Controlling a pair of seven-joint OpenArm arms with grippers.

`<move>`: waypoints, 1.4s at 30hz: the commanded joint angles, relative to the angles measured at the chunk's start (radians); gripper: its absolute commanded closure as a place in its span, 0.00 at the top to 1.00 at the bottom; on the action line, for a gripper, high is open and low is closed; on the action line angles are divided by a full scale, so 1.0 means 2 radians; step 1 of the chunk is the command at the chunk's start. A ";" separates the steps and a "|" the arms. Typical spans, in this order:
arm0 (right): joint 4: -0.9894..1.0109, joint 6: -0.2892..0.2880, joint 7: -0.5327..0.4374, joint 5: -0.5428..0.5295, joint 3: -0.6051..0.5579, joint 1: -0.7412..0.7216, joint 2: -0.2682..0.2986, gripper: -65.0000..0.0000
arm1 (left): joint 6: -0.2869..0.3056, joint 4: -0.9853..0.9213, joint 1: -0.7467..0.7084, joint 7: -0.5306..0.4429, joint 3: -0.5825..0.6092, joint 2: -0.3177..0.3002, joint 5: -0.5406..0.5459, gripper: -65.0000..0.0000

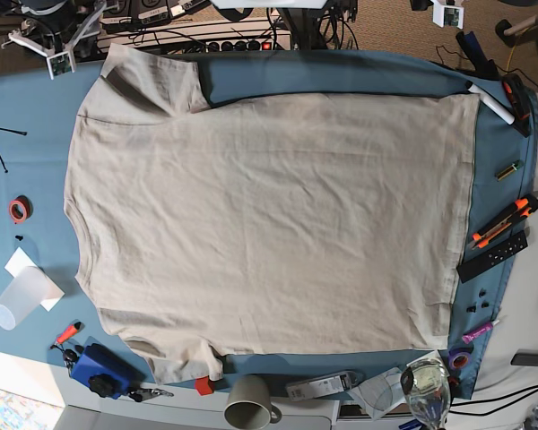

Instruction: Fold the T-shirt properly

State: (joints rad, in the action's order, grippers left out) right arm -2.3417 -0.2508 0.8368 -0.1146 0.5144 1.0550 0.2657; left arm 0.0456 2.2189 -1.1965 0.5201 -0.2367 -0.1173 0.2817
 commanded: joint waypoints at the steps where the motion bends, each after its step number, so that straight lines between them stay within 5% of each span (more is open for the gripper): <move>1: -0.007 0.008 -0.004 0.012 0.003 -0.003 0.004 0.48 | 0.002 0.008 -0.008 -0.007 -0.001 -0.001 0.002 0.00; 7: -0.007 0.018 0.035 0.002 0.003 -0.036 0.004 0.48 | 0.002 0.008 -0.008 -0.007 -0.001 -0.003 0.002 0.00; 12: -0.007 -0.031 0.001 -0.050 0.003 -0.044 0.005 0.48 | 0.002 0.008 -0.008 -0.008 -0.001 -0.017 0.002 0.00; 20: 0.143 -0.129 0.007 -0.190 0.014 -0.107 0.004 0.48 | 0.002 0.008 -0.008 -0.010 -0.001 -0.016 0.002 0.00; 30: 0.174 -0.224 0.044 -0.331 0.140 -0.115 -0.011 0.48 | 0.002 0.008 0.000 -0.011 -0.001 -0.016 0.002 0.00; 39: 0.304 -0.224 0.059 -0.357 0.138 -0.151 -0.011 0.48 | 0.002 0.008 0.008 -0.011 -0.001 -0.016 0.002 0.00; 42: 0.321 -0.224 0.100 -0.411 0.138 -0.161 -0.011 0.48 | 0.002 0.008 0.008 -0.011 -0.001 -0.016 0.002 0.00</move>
State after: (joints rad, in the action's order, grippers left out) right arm -1.6871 -0.6891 1.0550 -0.9234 0.7826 0.7246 0.2317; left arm 0.0456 2.2189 -1.1633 0.5156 -0.2367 -0.1471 0.2821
